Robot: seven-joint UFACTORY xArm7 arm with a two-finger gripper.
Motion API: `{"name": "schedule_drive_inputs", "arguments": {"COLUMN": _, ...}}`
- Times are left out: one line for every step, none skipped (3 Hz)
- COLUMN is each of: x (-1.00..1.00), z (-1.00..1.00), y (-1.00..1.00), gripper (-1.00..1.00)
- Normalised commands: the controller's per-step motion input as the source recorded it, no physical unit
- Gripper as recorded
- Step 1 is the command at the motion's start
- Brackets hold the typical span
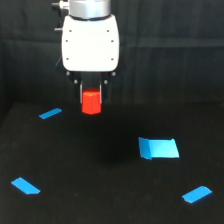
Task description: Pick up the red object from the table
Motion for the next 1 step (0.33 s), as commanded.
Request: {"name": "schedule_drive_inputs", "arguments": {"x": 0.11, "z": 0.05, "y": 0.04, "gripper": -1.00}}
